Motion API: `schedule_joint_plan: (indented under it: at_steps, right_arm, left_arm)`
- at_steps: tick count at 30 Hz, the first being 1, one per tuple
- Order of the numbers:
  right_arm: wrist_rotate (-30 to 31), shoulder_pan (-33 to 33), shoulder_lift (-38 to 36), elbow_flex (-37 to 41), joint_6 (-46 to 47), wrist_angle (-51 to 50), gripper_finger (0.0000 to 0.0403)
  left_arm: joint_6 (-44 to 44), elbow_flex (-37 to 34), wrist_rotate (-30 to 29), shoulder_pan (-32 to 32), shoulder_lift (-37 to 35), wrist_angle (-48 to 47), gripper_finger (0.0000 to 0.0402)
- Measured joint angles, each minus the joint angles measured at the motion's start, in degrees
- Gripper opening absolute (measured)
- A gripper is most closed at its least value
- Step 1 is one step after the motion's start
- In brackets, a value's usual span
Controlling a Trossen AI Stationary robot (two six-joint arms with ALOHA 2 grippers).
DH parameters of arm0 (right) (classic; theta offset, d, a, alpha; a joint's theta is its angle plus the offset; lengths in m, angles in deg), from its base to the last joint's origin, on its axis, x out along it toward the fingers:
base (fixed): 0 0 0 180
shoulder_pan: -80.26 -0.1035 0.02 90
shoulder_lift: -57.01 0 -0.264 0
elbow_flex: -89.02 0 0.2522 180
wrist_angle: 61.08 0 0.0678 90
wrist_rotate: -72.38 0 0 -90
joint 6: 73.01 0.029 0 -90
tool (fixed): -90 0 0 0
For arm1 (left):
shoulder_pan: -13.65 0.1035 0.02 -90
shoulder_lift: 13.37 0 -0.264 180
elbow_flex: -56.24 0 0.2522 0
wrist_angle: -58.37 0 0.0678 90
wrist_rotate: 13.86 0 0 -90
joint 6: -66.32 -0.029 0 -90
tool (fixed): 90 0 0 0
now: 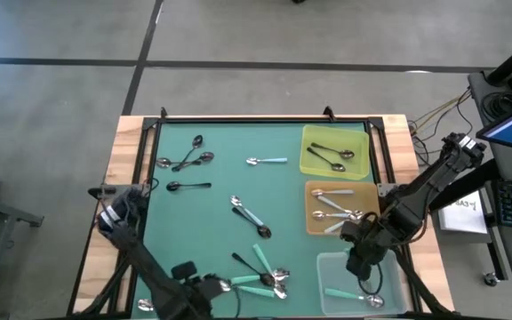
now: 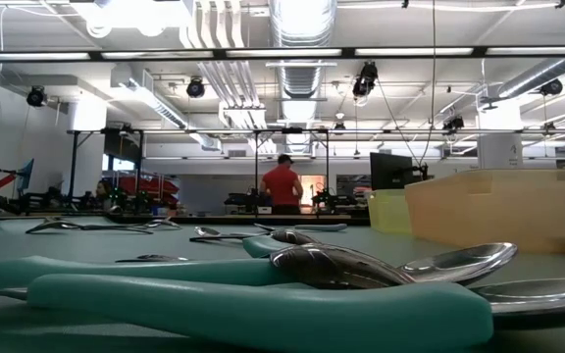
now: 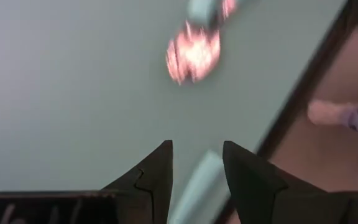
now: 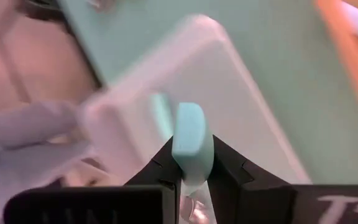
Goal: Sort silverware by color (type)
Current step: Put the green spoon into the transparent bin
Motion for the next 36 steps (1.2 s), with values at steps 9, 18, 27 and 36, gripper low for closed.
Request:
schedule_joint_plan:
  at_steps: [9,18,27,36]
  right_arm:
    - [-6.08,0.00,3.59,0.00,1.18,-14.69,0.0039]
    - [-8.65,-0.22,9.47,-0.05,-0.41,-13.62,0.0040]
    - [-9.22,-0.24,11.34,-0.09,-0.19,-12.69,0.0133]
    - [-9.27,-0.26,10.68,-0.07,1.79,-11.33,0.0169]
  left_arm:
    - [7.39,-6.11,5.41,-5.47,-0.02,9.70,0.0123]
    - [5.78,-6.85,10.61,-8.50,2.30,10.02,0.0123]
    - [3.26,-7.50,10.41,-8.72,4.02,8.85,0.0123]
    - [1.01,-10.25,10.41,-8.69,4.02,7.88,0.0123]
